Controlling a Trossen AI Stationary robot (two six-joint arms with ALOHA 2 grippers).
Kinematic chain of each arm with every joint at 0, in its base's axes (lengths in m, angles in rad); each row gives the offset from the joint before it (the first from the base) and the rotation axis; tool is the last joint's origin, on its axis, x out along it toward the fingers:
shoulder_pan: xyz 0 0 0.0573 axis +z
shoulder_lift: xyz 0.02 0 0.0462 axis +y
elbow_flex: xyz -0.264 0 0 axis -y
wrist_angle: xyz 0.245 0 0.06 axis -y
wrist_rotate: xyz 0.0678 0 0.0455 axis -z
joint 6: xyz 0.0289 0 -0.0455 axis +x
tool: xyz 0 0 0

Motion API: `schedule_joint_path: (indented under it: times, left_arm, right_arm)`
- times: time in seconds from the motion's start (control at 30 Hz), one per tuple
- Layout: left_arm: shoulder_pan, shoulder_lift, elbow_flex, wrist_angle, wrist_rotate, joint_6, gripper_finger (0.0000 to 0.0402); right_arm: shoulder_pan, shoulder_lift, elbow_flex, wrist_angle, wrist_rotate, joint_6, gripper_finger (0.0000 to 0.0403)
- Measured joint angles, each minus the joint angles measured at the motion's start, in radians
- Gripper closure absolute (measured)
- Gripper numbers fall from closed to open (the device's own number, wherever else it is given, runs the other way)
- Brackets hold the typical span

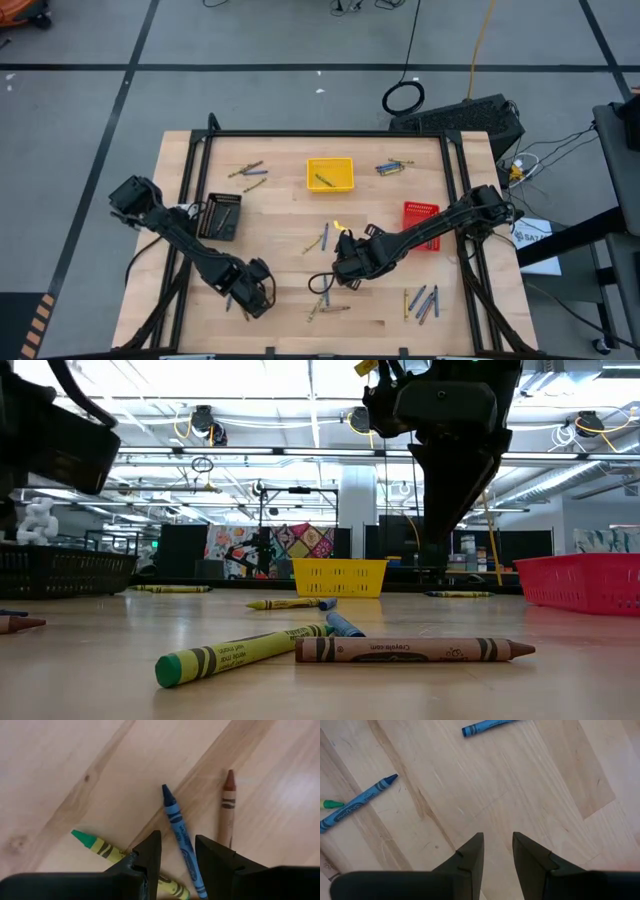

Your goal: Sort crayons

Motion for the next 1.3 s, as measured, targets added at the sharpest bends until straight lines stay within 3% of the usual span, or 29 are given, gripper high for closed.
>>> schedule_joint_path:
  times: [0.4, 0.7, 1.13, 1.3]
  left_arm:
    - [-0.003, 0.014, 0.003, -0.026, -0.021, 0.044, 0.0284]
    - [-0.006, 0.015, 0.001, -0.038, -0.042, 0.071, 0.0391]
    - [-0.006, 0.016, 0.003, -0.026, -0.059, 0.116, 0.0399]
    - [-0.006, 0.023, 0.041, -0.036, -0.125, 0.183, 0.0401]
  right_arm:
    - [0.014, 0.000, 0.000, 0.000, -0.001, 0.013, 0.0312]
    - [0.022, 0.000, 0.000, 0.000, -0.001, 0.016, 0.0312]
    - [0.022, 0.000, 0.000, 0.001, 0.025, 0.012, 0.0312]
    - [0.021, 0.000, 0.000, 0.012, 0.049, 0.006, 0.0312]
